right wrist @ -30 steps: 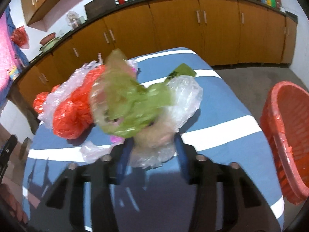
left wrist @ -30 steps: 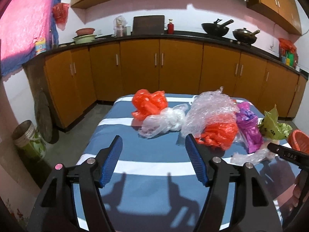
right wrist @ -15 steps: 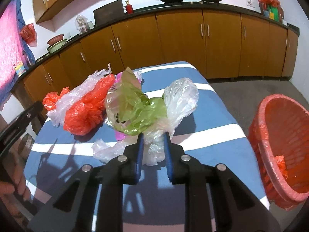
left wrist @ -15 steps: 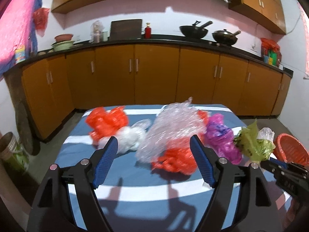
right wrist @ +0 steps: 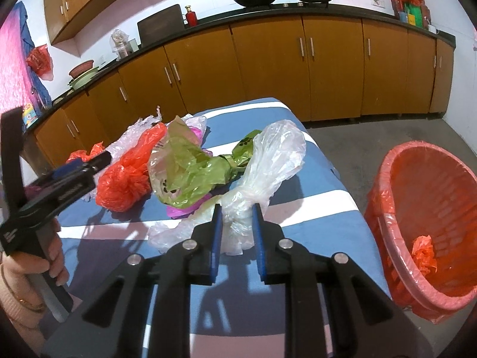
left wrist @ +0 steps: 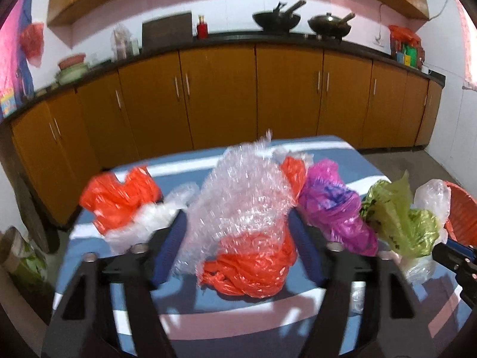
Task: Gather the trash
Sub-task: 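Grasp the green and white bags with the right tool and lift them, then grasp the pink bubble-wrap with the left tool while the right tool holds the clear bag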
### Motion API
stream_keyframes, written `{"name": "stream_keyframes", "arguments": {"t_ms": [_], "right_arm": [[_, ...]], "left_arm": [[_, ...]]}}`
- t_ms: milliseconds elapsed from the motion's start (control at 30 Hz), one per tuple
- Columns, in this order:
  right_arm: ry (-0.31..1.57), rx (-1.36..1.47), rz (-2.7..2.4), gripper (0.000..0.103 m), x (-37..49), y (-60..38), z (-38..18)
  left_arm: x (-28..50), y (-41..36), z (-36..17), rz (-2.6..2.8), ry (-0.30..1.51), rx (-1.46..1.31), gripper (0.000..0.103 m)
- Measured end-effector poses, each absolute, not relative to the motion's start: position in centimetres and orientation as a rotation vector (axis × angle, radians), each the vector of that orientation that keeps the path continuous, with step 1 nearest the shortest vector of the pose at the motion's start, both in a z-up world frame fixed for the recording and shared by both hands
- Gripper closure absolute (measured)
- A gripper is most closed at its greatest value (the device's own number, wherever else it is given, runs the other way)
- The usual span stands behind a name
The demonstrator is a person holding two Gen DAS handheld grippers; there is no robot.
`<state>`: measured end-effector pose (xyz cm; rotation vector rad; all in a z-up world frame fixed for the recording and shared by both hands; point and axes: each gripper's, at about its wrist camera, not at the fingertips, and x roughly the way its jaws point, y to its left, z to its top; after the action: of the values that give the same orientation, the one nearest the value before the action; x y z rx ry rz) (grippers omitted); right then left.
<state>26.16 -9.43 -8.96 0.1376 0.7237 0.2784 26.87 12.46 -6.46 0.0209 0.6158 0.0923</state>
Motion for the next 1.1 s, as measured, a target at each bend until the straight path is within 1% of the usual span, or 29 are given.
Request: {"name": "stream_keyframes", "arguments": {"t_ms": [33, 67, 133, 200, 300, 567, 1100], "right_arm": [[0.723, 0.136, 0.279, 0.083, 26.1, -9.4, -9.0], [0.723, 0.136, 0.281, 0.083, 26.1, -9.4, -9.0], [0.722, 0.138, 0.280, 0.083, 26.0, -9.4, -9.0], [0.722, 0.141, 0.279, 0.083, 25.9, -9.5, -8.9], [0.718, 0.141, 0.278, 0.083, 25.7, -9.6, -8.7], [0.692, 0.139, 0.282, 0.083, 24.4, -9.9, -7.5], [0.585, 0.144, 0.293, 0.083, 21.3, -11.0, -2.9]], "left_arm": [[26.9, 12.6, -6.6, 0.078, 0.626, 0.002, 0.059], [26.8, 12.8, -6.8, 0.064, 0.634, -0.013, 0.073], [26.4, 13.0, -6.7, 0.056, 0.632, -0.019, 0.092], [26.0, 13.2, -6.6, 0.049, 0.628, -0.025, 0.095], [25.0, 13.4, -5.9, 0.045, 0.612, -0.036, 0.097], [22.4, 14.0, -3.7, 0.060, 0.565, -0.061, 0.097], [18.2, 13.5, 0.0, 0.057, 0.507, -0.118, 0.097]]}}
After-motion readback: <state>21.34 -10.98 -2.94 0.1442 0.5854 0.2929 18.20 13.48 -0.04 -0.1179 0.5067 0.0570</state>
